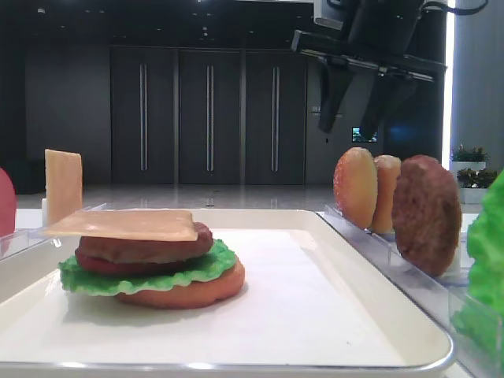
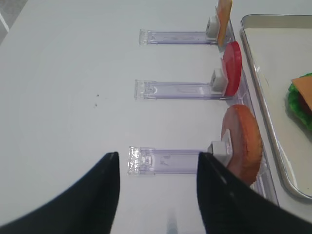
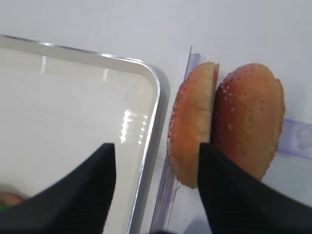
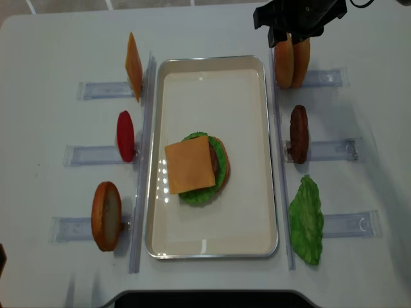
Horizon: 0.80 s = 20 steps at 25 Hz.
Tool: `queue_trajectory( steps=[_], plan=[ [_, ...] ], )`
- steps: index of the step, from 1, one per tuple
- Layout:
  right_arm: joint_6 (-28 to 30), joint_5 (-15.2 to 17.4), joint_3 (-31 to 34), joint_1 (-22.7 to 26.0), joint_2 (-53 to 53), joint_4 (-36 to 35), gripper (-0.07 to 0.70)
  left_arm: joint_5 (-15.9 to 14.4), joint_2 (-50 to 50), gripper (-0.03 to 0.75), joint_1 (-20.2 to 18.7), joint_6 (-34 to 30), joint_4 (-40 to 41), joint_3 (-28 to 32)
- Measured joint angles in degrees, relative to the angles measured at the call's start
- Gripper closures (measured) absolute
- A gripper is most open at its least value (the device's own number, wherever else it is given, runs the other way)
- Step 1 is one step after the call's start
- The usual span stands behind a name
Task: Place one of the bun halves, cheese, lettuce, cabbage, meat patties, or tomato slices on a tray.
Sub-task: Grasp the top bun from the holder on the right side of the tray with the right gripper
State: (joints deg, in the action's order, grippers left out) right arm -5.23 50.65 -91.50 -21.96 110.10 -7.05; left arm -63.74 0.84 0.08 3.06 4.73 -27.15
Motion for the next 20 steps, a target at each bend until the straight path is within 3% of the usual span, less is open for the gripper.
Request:
queue_trajectory(
  steps=[20],
  plan=[
    [1.17, -2.31, -0.14, 0.0, 4.01, 2.9, 0.265, 0.0, 0.0, 0.325, 0.0, 0.0, 0.0, 0.0]
  ],
)
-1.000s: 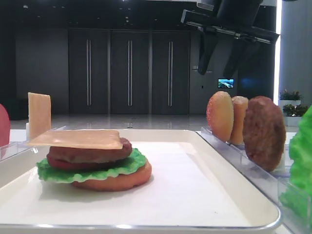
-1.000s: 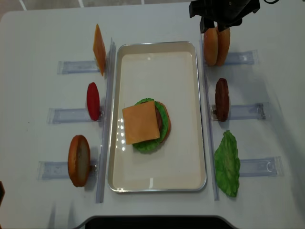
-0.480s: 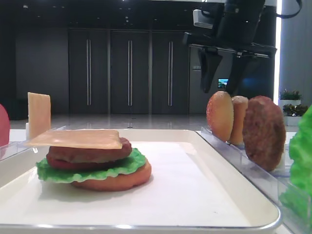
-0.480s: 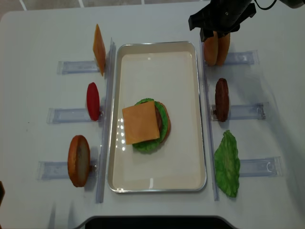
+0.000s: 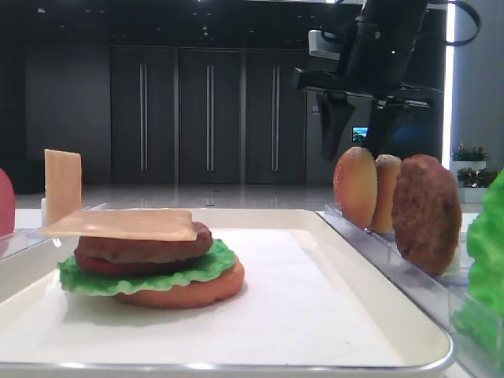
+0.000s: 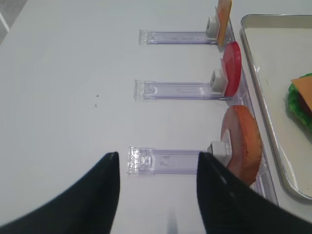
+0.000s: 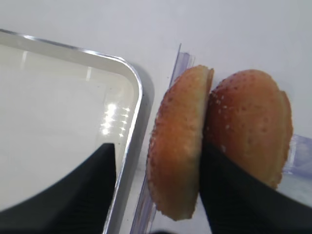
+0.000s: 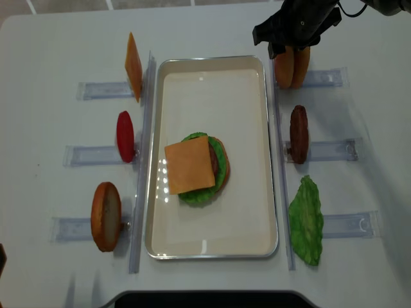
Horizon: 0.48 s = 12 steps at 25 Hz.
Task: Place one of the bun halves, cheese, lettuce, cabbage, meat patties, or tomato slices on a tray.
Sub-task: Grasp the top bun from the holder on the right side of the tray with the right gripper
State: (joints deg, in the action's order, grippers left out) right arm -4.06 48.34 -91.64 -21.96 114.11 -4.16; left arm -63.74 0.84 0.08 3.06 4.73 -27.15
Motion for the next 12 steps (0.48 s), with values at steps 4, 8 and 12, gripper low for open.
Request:
queue_trajectory(
  steps=[4, 8, 12],
  plan=[
    [0.0, -0.49, 0.0, 0.0, 1.2, 0.12, 0.279, 0.0, 0.0, 0.325, 0.0, 0.0, 0.0, 0.0],
    [-0.06, -0.67, -0.05, 0.0, 1.38, 0.67, 0.438, 0.0, 0.0, 0.325, 0.0, 0.0, 0.0, 0.0],
    [-0.22, -0.55, -0.1, 0.0, 1.43, 0.46, 0.442, 0.0, 0.0, 0.325, 0.0, 0.0, 0.0, 0.0]
  ],
)
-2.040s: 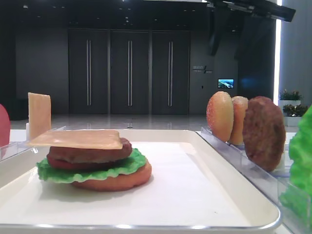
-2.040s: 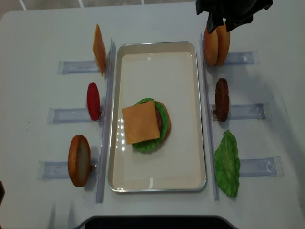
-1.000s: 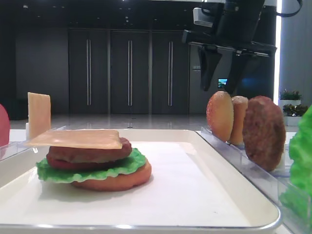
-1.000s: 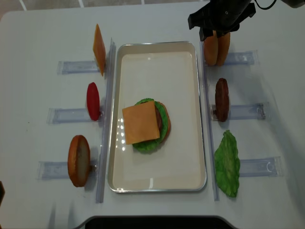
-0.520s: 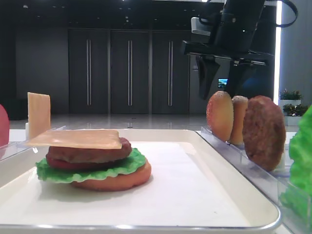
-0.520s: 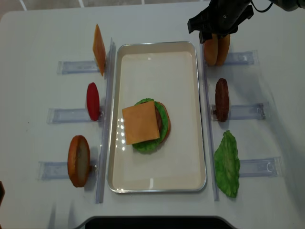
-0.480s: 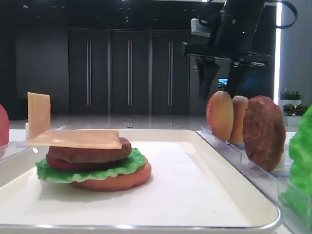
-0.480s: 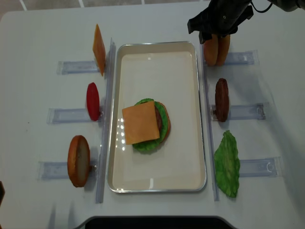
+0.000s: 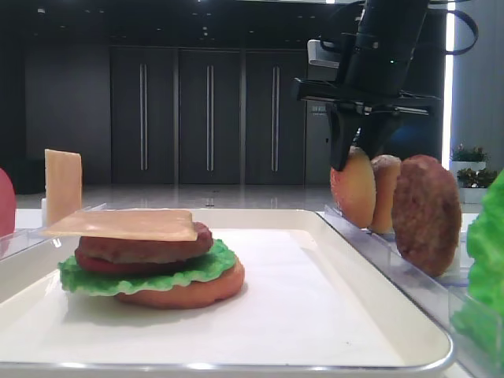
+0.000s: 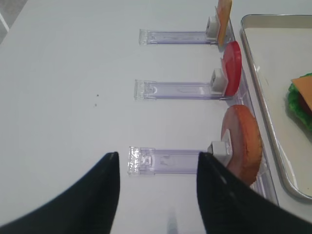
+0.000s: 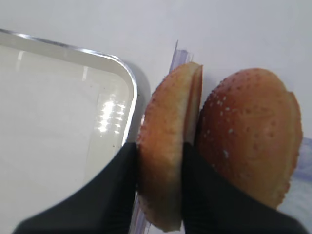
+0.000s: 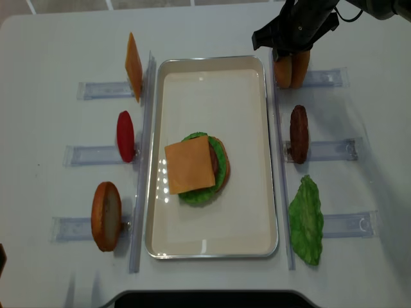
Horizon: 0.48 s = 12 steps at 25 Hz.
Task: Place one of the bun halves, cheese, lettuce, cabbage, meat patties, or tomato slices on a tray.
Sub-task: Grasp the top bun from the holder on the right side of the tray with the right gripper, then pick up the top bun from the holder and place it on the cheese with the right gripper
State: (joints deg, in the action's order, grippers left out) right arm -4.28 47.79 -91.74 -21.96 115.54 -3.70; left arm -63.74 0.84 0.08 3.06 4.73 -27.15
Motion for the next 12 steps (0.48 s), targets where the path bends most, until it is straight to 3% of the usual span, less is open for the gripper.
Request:
queue_trajectory(
  steps=[4, 12],
  plan=[
    [0.0, 1.51, -0.5, 0.0, 0.0, -0.13, 0.442, 0.0, 0.0, 0.325, 0.0, 0.0, 0.0, 0.0],
    [0.0, 12.13, -7.58, -0.32, -0.22, -2.12, 0.443, 0.0, 0.0, 0.325, 0.0, 0.0, 0.0, 0.0]
  ],
)
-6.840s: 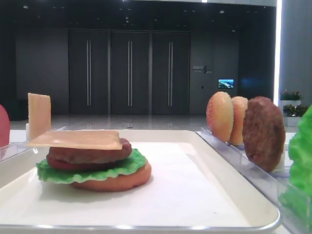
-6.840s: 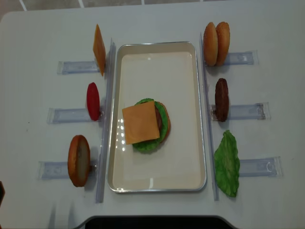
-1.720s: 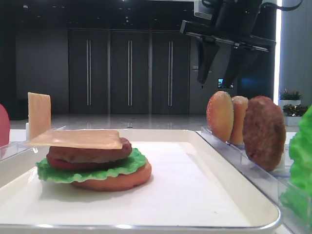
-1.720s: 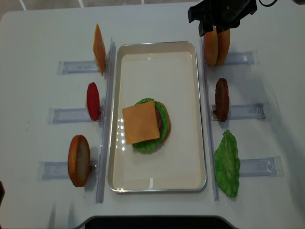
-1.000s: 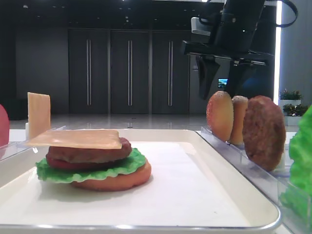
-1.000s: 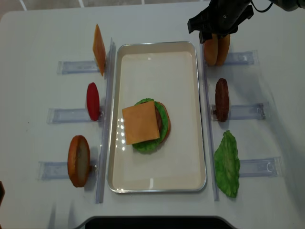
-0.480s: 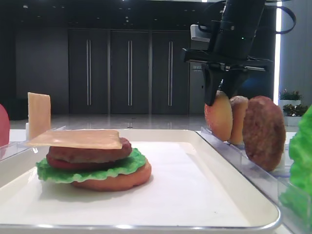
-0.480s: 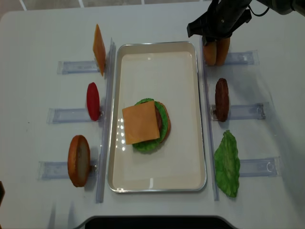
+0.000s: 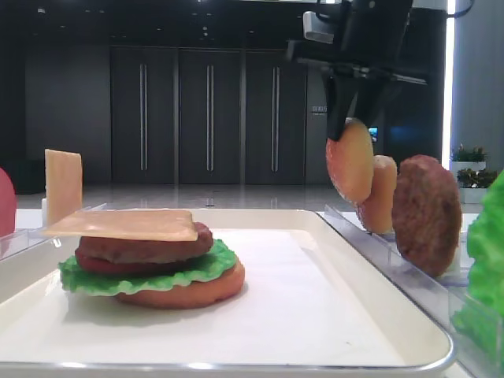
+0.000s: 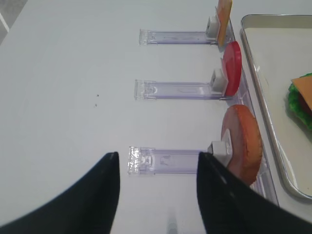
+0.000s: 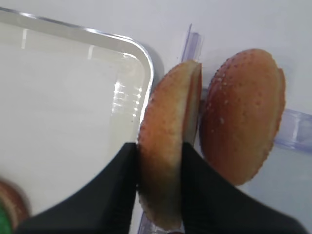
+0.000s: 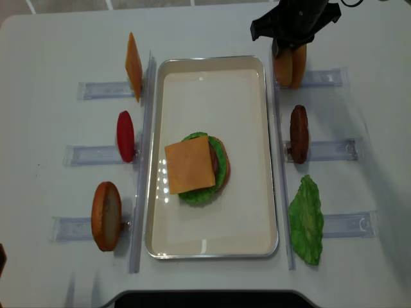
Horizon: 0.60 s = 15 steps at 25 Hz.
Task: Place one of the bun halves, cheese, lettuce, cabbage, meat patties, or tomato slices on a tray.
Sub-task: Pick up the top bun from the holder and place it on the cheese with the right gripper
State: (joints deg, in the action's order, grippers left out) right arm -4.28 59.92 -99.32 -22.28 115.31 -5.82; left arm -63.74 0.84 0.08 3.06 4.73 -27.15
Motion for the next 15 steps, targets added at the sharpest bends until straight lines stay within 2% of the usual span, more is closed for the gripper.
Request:
queue_trajectory(
  steps=[9, 13, 15],
  plan=[
    [-0.81, 5.18, -1.63, -0.19, -4.89, -1.58, 0.444, 0.0, 0.0, 0.325, 0.0, 0.0, 0.0, 0.0],
    [-0.88, 8.97, -1.68, -0.25, -5.96, -2.53, 0.444, 0.0, 0.0, 0.325, 0.0, 0.0, 0.0, 0.0],
    [-0.88, 9.77, -1.55, -1.03, -6.25, -2.77, 0.444, 0.0, 0.0, 0.325, 0.0, 0.0, 0.0, 0.0]
  ],
)
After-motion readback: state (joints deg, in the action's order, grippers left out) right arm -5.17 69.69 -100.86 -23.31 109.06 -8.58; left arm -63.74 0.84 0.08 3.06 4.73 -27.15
